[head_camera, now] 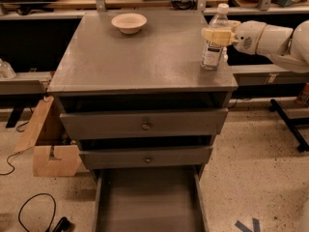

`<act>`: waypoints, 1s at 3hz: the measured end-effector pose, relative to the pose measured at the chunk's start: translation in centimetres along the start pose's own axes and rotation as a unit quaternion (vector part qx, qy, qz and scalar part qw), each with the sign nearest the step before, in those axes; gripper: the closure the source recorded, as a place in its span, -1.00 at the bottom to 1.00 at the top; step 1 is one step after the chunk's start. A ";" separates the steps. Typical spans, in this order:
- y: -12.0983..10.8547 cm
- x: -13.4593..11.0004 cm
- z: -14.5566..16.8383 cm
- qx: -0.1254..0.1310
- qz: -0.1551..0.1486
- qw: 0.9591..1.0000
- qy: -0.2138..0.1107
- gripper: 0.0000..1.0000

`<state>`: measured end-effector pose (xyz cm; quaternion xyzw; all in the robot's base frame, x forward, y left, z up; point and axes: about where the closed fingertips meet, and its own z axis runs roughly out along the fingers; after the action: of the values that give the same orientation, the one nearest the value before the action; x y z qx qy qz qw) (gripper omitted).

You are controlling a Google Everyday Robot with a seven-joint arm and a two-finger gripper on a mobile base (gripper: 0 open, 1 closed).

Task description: Pick blue plastic bottle from bottom drawer and place on counter

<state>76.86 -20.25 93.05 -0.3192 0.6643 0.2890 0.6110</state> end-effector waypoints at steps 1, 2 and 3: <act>0.2 0.0 0.3 -0.002 0.000 1.000 0.000 -0.29; 0.4 0.1 0.7 -0.006 0.001 1.000 0.000 -0.91; 0.4 0.1 0.9 -0.007 0.001 1.000 0.000 -1.00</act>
Offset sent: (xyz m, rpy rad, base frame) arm 0.0006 0.0027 -0.0004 0.0007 0.0007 0.0037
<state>77.06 -19.30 92.91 -0.3225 0.6625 0.2943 0.6086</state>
